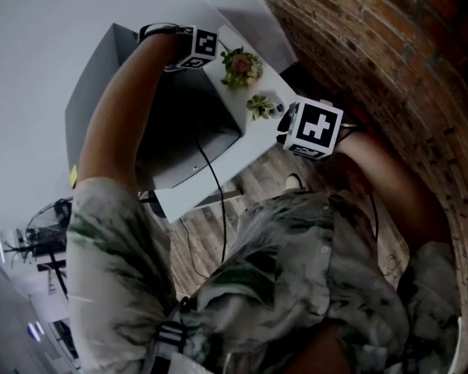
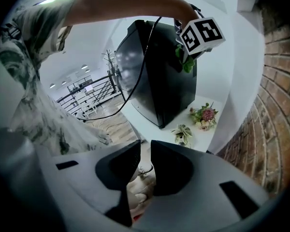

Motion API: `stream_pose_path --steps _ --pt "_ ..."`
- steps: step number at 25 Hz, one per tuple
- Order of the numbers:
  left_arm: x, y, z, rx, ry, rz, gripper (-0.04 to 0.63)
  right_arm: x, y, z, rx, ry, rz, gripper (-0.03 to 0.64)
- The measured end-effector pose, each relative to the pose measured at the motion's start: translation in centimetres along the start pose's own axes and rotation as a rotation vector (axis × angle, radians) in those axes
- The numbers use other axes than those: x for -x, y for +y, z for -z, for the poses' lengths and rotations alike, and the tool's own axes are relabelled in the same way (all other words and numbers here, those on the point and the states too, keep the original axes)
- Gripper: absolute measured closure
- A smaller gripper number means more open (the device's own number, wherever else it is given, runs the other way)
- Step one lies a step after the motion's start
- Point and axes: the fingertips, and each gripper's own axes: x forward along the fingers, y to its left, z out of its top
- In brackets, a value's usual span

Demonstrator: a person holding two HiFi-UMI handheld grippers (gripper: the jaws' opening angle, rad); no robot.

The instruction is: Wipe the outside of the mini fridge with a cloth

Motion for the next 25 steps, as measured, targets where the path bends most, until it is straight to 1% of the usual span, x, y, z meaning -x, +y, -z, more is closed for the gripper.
stream_pose_path --steps 4,10,13,18,21,23,25 --pt "-2.0 -0.5 -2.5 0.002 -0.010 0.014 0.465 -0.2 0.3 -0.1 -0.002 -0.012 -0.002 0.532" --pt "-5.0 -1.7 -7.2 -0.022 0.000 0.030 0.465 -0.4 0.5 1.5 -0.040 0.000 -0.007 0.532" --pt "-6.5 -2.5 -9.6 -0.014 -0.019 0.044 0.465 -0.3 0.5 2.4 -0.058 0.006 -0.006 0.532" --pt "-9.1 -3.3 -13.4 -0.030 -0.052 0.041 0.465 0.0 0.3 4.2 -0.089 0.024 -0.006 0.534" --pt "-9.6 -3.8 -14.7 -0.038 -0.074 0.045 0.465 -0.1 0.2 4.8 -0.105 0.030 -0.004 0.534" --pt "-9.5 -4.1 -14.7 -0.030 -0.078 0.058 0.465 -0.1 0.1 4.9 -0.110 0.029 -0.003 0.534" --pt "-9.2 -3.6 -14.8 -0.028 -0.091 0.050 0.465 -0.1 -0.1 4.8 -0.107 0.030 -0.003 0.534"
